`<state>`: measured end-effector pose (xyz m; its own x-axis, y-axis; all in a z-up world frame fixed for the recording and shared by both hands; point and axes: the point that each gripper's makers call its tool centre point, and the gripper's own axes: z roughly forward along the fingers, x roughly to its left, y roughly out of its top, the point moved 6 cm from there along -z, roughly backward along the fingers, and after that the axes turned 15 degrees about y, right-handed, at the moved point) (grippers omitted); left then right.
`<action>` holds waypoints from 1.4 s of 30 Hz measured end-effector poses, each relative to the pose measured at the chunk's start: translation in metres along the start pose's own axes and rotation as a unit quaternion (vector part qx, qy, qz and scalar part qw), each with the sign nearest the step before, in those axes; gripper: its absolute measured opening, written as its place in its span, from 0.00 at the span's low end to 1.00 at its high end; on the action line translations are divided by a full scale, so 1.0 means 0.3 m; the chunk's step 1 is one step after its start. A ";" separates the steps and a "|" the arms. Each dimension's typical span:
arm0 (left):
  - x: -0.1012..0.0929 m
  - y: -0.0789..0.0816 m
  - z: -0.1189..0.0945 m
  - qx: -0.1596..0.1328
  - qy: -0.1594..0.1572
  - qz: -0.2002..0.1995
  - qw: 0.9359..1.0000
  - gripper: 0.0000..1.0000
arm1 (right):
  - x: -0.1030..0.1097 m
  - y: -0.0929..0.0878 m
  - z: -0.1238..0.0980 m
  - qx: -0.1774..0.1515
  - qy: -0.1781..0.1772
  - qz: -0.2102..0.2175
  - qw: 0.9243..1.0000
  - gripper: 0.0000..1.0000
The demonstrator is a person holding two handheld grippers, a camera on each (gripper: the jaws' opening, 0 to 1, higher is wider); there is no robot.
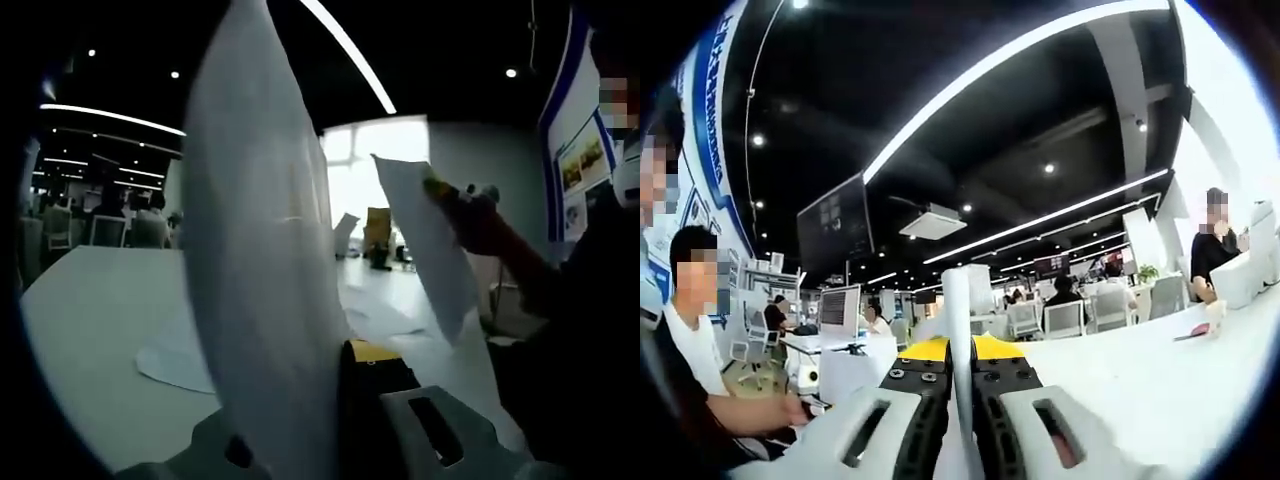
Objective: Organize the stack of printing papers by aligning and flattening the scattered papers on the table
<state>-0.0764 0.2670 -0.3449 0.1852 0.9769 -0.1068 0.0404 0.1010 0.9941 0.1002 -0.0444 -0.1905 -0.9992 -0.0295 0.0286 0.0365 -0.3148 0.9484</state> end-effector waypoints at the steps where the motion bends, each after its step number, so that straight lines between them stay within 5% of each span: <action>1: 0.000 0.000 0.000 0.000 0.000 0.000 1.000 0.07 | 0.004 0.000 0.002 0.000 0.001 0.000 1.000 0.02; 42: 0.004 0.000 0.001 -0.001 -0.001 0.004 1.000 0.06 | 0.010 -0.057 0.117 0.010 0.035 0.017 0.999 0.03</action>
<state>-0.0759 0.2681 -0.3450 0.1882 0.9771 -0.0993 0.0366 0.0940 0.9949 0.0961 -0.0059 -0.1956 -0.9936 -0.1058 0.0390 0.0686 -0.2928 0.9537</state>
